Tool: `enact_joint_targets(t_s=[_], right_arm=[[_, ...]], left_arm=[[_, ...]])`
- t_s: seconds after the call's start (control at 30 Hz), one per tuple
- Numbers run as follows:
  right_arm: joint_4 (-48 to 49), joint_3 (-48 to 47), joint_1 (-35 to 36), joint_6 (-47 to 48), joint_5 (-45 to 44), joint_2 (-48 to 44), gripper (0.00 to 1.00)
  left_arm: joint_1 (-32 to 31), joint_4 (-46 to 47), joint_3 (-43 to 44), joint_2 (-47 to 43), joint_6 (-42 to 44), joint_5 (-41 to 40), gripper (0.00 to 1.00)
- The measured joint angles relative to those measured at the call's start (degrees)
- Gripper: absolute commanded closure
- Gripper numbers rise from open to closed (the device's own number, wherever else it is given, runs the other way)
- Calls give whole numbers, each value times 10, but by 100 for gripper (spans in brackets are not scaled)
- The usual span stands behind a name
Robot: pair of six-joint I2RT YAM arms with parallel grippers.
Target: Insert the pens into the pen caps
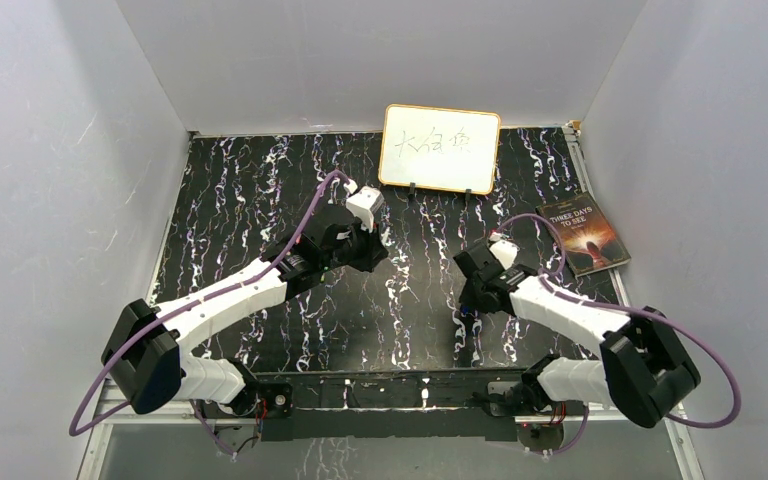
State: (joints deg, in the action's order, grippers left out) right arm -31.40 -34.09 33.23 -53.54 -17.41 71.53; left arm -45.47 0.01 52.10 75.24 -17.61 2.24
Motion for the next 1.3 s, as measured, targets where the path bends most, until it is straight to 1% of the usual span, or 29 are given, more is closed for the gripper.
enact_joint_targets(t_s=[0.1, 0.2, 0.3, 0.37, 0.47, 0.6, 0.77, 0.93, 1.07, 1.3], right_arm=[[3, 0, 0, 9, 0, -35, 100], [24, 0, 0, 28, 2, -102, 100], [89, 0, 0, 53, 18, -175, 100], [144, -2, -1, 64, 39, -201, 100], [227, -14, -4, 78, 78, -211, 100], [311, -33, -6, 88, 114, -205, 100], [400, -50, -17, 99, 152, -195, 100], [461, -53, -23, 100, 201, -184, 100], [491, -53, -23, 100, 233, -185, 100], [511, -53, -23, 99, 266, -195, 100]], left_arm=[[0, 4, 0, 0, -5, 13, 100], [0, 26, -2, 0, -17, 47, 100], [0, 78, -16, 0, -37, 102, 100], [0, 132, -38, 0, -64, 143, 100], [0, 218, -79, -1, -116, 196, 100], [0, 334, -121, -1, -200, 249, 100], [0, 442, -143, -1, -272, 280, 100], [0, 480, -147, -4, -301, 288, 100], [0, 482, -147, -12, -304, 288, 100], [0, 470, -147, -19, -294, 286, 100]])
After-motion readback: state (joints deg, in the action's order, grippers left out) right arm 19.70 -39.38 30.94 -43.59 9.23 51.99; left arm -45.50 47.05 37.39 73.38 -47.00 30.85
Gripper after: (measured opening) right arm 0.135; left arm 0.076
